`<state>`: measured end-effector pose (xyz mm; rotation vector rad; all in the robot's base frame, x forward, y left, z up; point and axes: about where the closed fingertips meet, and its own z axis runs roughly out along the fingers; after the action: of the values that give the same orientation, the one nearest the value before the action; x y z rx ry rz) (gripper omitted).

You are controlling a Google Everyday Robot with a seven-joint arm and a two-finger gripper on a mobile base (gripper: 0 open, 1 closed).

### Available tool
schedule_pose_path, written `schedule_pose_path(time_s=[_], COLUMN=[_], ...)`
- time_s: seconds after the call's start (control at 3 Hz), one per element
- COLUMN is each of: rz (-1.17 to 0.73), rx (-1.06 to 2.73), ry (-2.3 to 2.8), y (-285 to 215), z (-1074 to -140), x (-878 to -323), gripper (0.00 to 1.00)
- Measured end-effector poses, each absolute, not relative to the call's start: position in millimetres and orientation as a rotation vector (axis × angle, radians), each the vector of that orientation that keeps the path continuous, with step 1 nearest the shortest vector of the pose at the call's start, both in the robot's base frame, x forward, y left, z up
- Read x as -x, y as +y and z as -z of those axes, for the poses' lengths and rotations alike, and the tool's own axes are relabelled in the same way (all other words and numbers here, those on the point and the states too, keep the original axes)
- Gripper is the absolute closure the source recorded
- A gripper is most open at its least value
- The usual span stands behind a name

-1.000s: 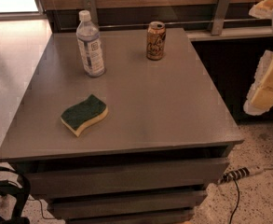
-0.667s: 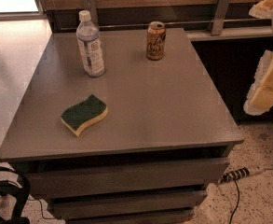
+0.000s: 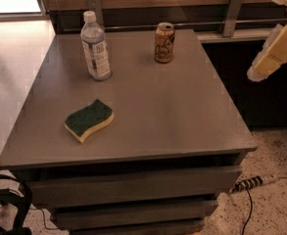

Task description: Knock orange can over

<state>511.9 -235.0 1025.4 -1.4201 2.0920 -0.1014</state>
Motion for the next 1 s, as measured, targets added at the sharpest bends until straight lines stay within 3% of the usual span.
schedule_pose_path(time_s=[0.67, 1.0], rz=[-0.117, -0.306], rx=[1.201, 1.101], ry=[1.89, 1.737], y=[-217, -176], z=[-1005, -986], x=[-592, -643], gripper=[0.0, 0.0])
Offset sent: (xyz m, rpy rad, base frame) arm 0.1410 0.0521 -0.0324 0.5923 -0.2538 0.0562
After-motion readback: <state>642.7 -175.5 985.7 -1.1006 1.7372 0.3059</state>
